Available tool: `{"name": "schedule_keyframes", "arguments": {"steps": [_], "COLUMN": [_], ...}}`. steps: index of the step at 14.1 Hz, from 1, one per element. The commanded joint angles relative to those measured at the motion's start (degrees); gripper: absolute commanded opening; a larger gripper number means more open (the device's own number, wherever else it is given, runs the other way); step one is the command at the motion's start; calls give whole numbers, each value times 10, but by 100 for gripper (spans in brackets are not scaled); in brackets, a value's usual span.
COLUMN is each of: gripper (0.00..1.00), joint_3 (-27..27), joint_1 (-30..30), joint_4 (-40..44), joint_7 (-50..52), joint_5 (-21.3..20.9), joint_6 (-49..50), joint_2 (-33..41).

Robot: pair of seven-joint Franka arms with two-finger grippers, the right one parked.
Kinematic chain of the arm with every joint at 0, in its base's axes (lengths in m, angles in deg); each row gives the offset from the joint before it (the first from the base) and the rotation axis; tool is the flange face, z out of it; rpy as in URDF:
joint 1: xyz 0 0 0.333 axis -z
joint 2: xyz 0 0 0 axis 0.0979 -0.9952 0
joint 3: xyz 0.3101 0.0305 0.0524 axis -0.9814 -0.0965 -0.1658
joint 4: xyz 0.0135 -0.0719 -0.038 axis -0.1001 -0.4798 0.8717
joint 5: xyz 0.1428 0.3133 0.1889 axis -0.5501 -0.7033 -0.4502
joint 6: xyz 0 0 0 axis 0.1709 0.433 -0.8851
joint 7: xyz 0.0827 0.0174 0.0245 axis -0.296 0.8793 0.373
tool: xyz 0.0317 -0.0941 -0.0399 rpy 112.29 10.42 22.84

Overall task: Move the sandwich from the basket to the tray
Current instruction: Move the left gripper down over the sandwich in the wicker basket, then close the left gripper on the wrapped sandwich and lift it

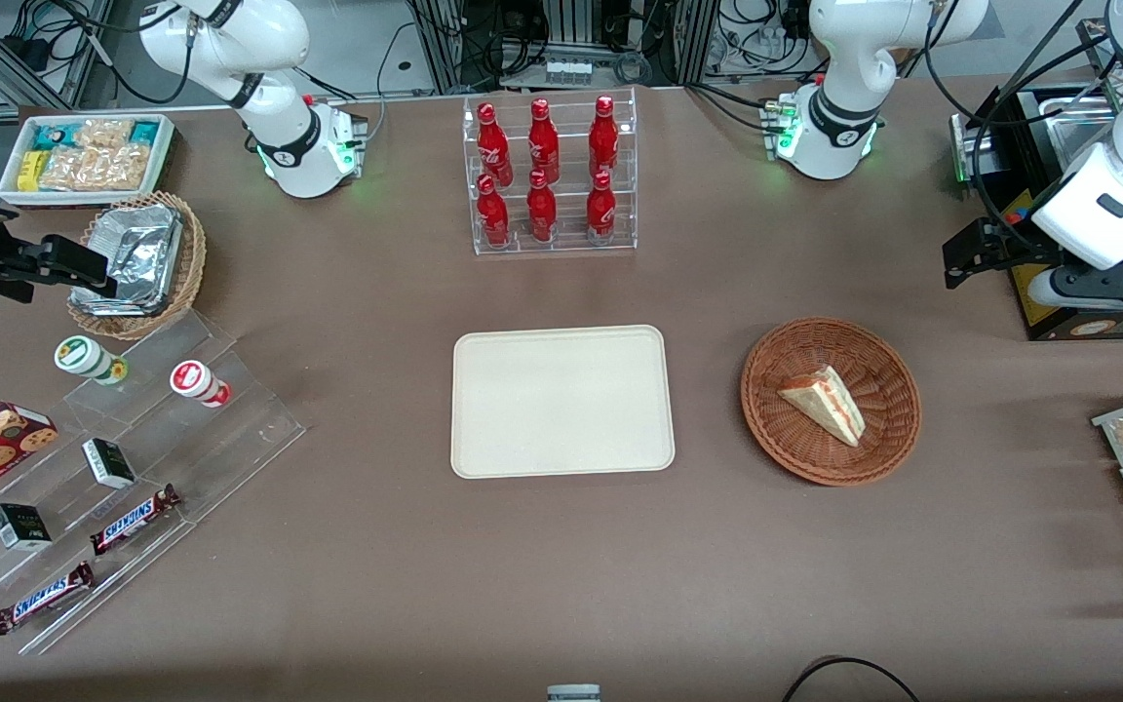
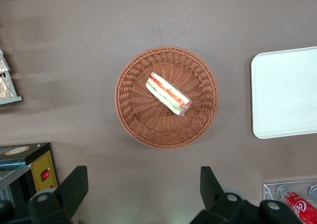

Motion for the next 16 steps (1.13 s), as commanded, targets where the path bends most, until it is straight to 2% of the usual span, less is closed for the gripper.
{"name": "schedule_keyframes", "arguments": {"steps": [1, 6, 9, 16], "gripper": [100, 100, 100, 100], "joint_3": [-6, -3, -1, 4], "joint_1": [6, 7, 11, 30], "joint_4": [5, -10, -75, -283], "joint_7": [-9, 1, 70, 404], "joint_5": [-1, -1, -3, -2], "joint_6": [1, -10, -89, -378], "joint_2": [4, -26, -44, -57]}}
